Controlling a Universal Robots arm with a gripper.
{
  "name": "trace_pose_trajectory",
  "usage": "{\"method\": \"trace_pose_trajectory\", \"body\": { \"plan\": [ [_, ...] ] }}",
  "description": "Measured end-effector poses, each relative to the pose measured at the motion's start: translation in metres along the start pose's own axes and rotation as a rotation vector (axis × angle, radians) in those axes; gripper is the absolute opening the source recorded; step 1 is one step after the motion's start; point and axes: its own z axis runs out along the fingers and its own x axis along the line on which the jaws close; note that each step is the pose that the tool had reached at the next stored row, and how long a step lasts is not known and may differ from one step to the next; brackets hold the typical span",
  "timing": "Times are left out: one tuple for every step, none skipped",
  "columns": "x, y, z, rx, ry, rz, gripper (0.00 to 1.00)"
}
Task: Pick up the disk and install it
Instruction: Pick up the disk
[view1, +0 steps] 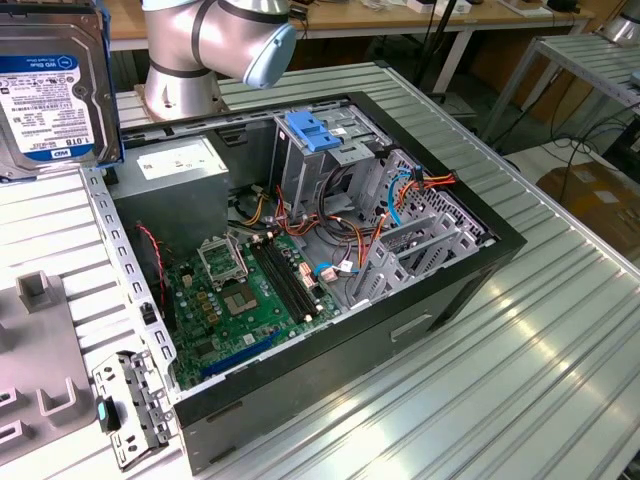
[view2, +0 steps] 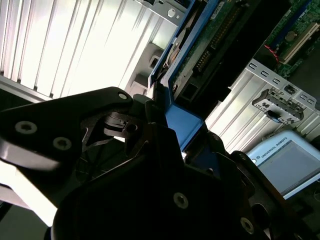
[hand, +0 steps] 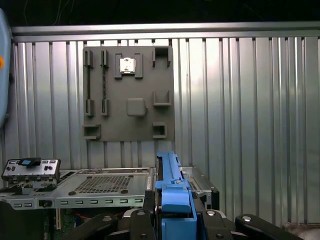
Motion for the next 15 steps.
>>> {"method": "trace_pose_trajectory", "body": {
  "plan": [
    [0.0,-0.0009,0.0,0.0,0.0,0.0,0.37],
    [-0.0001,-0.0015,0.0001,0.0001,0.0001,0.0,0.37],
    [-0.0001,-0.0027,0.0,-0.0001,0.0002,0.0,0.37],
    [-0.0001,-0.0034,0.0001,0.0,0.0002,0.0,0.37],
    [-0.0001,-0.0039,0.0001,0.0,0.0002,0.0,0.37],
    [-0.0002,-0.005,0.0001,0.0,0.0003,0.0,0.37],
    [-0.0002,-0.0059,0.0002,0.0,0.0004,0.0,0.37],
    [-0.0002,-0.0064,0.0002,0.0,0.0004,0.0,0.37],
    [-0.0002,-0.0071,0.0002,0.0,0.0004,0.0,0.37],
    [-0.0003,-0.0078,0.0002,0.0,0.0004,0.0,0.37],
    [-0.0003,-0.0092,0.0002,0.0,0.0004,0.0,0.37],
    [-0.0003,-0.01,0.0002,0.0,0.0004,0.0,0.37],
    [-0.0004,-0.0114,0.0002,-0.0001,0.0005,0.0,0.37],
    [-0.0005,-0.0133,0.0003,0.0,0.0004,0.0,0.37],
    [-0.0005,-0.0147,0.0002,0.0,0.0005,0.0,0.37]
  ]
}}
